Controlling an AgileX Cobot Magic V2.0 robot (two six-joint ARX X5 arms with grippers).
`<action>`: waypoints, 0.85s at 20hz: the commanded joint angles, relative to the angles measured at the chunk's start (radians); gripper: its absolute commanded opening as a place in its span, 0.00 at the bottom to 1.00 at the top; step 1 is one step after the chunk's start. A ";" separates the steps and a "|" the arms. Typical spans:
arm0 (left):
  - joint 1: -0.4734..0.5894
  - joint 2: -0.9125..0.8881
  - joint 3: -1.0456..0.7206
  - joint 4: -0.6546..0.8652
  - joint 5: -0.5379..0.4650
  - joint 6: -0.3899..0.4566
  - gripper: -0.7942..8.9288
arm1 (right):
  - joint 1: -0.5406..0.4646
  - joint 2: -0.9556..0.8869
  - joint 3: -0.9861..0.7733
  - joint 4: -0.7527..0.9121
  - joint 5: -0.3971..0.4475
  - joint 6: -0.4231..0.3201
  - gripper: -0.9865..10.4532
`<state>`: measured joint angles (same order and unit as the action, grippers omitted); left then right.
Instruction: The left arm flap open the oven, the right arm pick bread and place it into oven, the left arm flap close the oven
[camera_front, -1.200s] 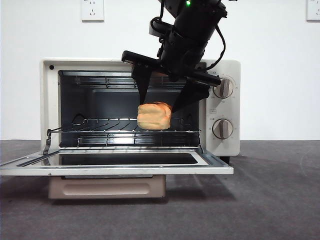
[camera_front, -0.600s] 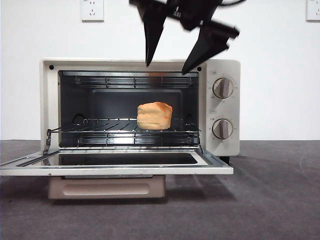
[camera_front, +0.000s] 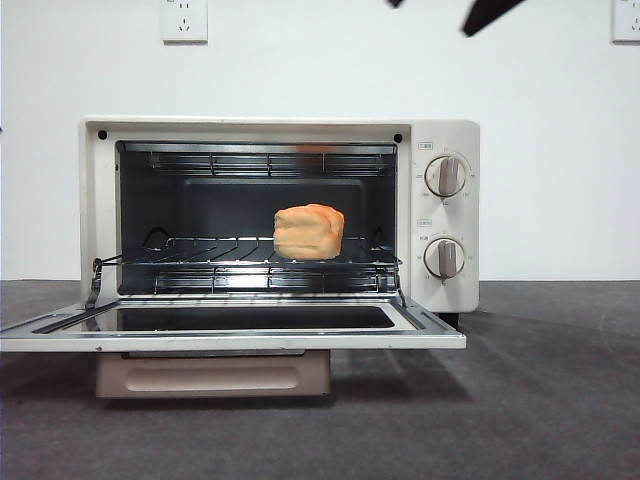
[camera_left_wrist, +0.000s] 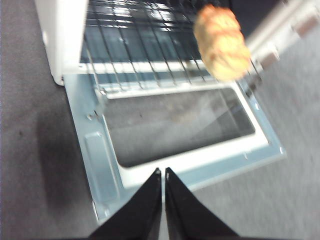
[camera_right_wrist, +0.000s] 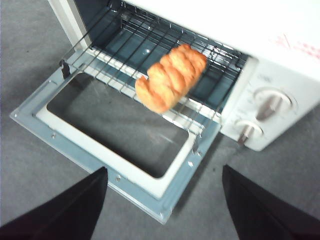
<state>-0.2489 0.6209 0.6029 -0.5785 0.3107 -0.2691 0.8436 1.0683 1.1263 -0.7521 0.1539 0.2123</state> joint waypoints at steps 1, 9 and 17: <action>0.092 0.056 -0.009 0.062 0.068 -0.006 0.09 | 0.010 -0.081 -0.055 0.003 0.000 -0.012 0.40; 0.293 0.340 -0.017 0.161 0.188 0.082 0.10 | 0.010 -0.242 -0.151 -0.005 0.000 -0.011 0.40; 0.294 0.633 -0.017 0.291 0.192 0.115 0.10 | 0.010 -0.240 -0.151 -0.005 0.001 -0.012 0.40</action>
<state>0.0422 1.2385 0.5858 -0.2943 0.4976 -0.1703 0.8436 0.8207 0.9668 -0.7666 0.1539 0.2119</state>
